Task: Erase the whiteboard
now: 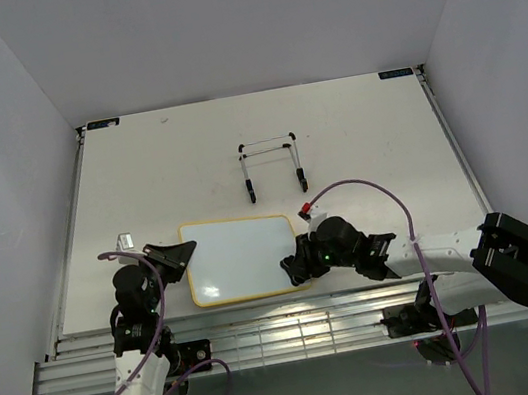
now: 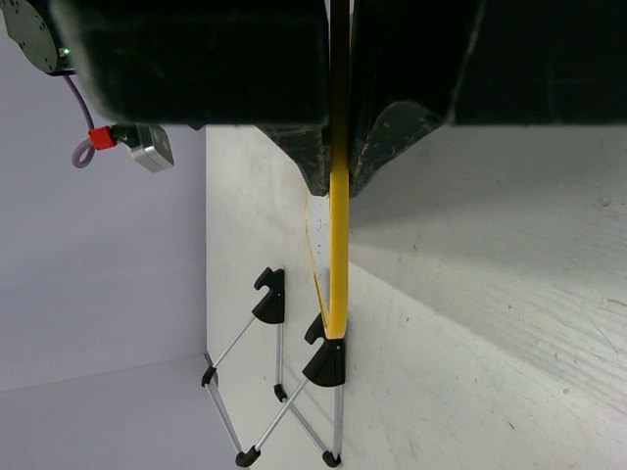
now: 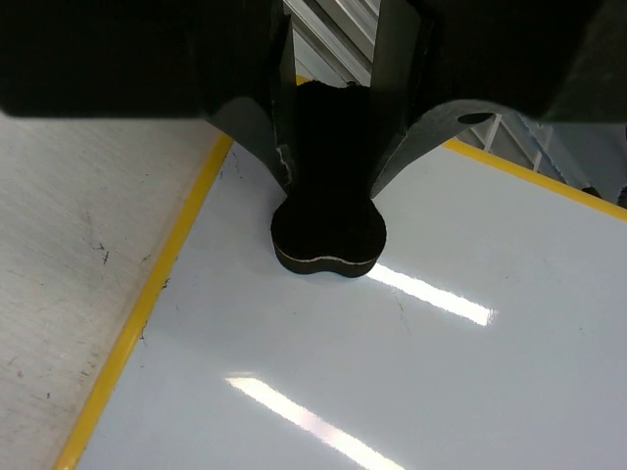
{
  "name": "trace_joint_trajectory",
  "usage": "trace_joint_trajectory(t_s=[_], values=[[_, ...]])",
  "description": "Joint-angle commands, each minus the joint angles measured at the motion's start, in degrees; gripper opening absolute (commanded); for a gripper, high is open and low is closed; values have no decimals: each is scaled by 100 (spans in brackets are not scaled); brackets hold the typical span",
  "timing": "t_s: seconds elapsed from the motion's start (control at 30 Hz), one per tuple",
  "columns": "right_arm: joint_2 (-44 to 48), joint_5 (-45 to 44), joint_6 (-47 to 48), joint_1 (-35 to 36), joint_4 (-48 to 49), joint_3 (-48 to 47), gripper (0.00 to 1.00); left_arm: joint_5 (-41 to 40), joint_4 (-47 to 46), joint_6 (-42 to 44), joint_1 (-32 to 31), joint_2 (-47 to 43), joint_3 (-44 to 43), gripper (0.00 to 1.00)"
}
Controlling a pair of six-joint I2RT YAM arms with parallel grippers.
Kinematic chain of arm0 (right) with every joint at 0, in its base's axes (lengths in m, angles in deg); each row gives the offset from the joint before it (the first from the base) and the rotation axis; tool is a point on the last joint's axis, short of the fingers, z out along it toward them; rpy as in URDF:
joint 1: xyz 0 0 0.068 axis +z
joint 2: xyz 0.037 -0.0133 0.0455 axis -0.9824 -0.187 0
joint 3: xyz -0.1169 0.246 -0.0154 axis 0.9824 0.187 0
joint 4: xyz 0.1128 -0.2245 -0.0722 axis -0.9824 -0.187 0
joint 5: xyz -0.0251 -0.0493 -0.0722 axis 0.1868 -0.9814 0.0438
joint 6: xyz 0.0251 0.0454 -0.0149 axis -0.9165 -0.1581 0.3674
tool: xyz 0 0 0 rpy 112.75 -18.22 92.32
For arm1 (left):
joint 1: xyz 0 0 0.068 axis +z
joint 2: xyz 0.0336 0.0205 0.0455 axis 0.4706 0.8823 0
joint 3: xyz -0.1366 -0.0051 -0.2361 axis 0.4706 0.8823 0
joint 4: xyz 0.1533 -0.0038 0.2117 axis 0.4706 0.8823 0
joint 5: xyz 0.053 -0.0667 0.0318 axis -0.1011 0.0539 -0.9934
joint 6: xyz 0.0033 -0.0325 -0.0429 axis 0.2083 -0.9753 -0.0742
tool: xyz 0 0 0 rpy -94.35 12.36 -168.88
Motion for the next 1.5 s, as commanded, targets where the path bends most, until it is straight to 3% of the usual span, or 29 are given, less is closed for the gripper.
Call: trace_joint_trajectory(t_s=[0.0, 0.23, 0.57, 0.77, 0.87, 1.03, 1.23, 1.47], values=[[-145, -670, 231, -10, -603, 290, 8, 217, -236, 174, -29, 145, -55, 0], [-251, -873, 276, -142, -849, 439, 8, 191, -105, 253, -29, 101, -116, 0], [575, -952, 407, -572, -1357, 545, 8, 111, 80, 332, -21, -4, -160, 0], [1243, -1084, 960, -766, -2404, -612, 8, 208, 63, 367, -29, 13, -134, 0], [1297, -752, 1162, -766, -2677, -1315, 8, 252, 36, 376, -21, 22, -99, 0], [202, 628, 1506, -618, -2520, -2468, 8, 384, -95, 253, -29, 5, -2, 0], [-1529, 683, 1954, -108, -2773, -4433, 8, 463, -236, 191, -29, -4, 103, 0], [-3150, 111, 2262, 411, -3907, -6387, 8, 533, -403, 209, -29, 75, 86, 0]])
